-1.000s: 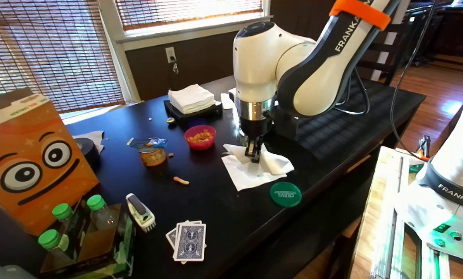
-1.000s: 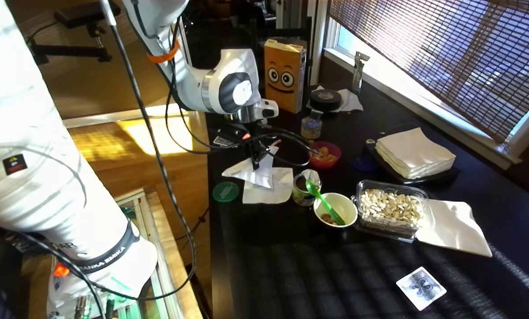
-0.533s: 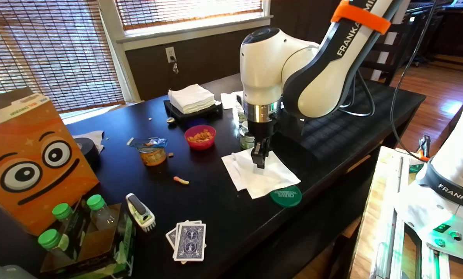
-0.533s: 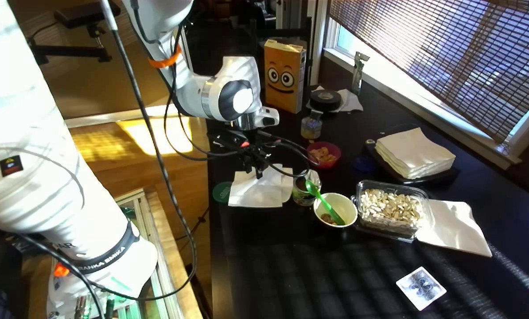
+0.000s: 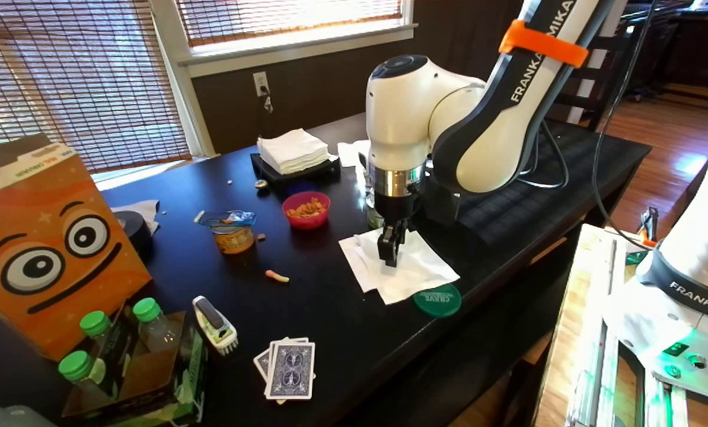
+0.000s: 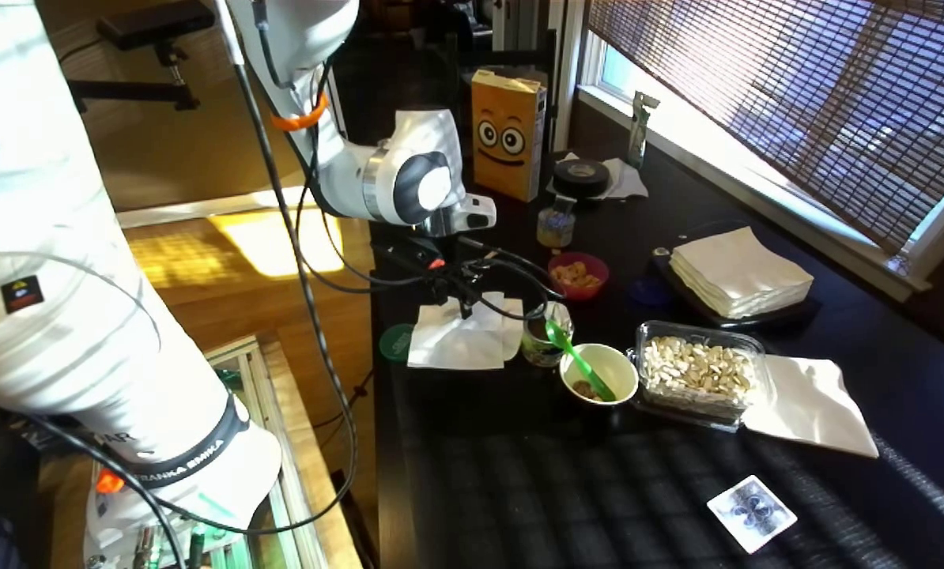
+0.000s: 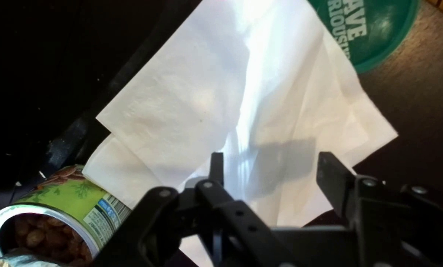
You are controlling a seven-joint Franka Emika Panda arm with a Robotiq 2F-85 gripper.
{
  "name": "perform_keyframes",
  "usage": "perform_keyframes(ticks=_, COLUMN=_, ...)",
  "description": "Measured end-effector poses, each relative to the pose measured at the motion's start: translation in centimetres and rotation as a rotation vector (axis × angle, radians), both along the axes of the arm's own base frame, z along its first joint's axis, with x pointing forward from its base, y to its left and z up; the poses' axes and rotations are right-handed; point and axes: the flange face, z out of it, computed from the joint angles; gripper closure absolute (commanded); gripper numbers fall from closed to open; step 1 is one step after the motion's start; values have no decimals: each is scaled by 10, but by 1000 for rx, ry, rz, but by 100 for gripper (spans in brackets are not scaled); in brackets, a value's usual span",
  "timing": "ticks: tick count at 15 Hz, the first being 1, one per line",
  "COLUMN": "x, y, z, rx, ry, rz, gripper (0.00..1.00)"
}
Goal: Pick up the napkin on the left and put it on top of the napkin on the right, move the napkin back to the left and then back to the right.
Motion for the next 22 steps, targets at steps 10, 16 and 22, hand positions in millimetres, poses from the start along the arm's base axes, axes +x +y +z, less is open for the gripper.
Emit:
perform_keyframes(ticks=10, x=20, y=-9, z=-22, rx=-36, ry=-43, rz=20, gripper=32)
perform_keyframes(ticks=16, x=24, y=-7, z=-42, rx=-24, ry=-32, rz=25, gripper=60)
perform_keyframes(ticks=22, x=29, y=-6, z=-40, rx=-19, ry=-44, rz=27, gripper=71)
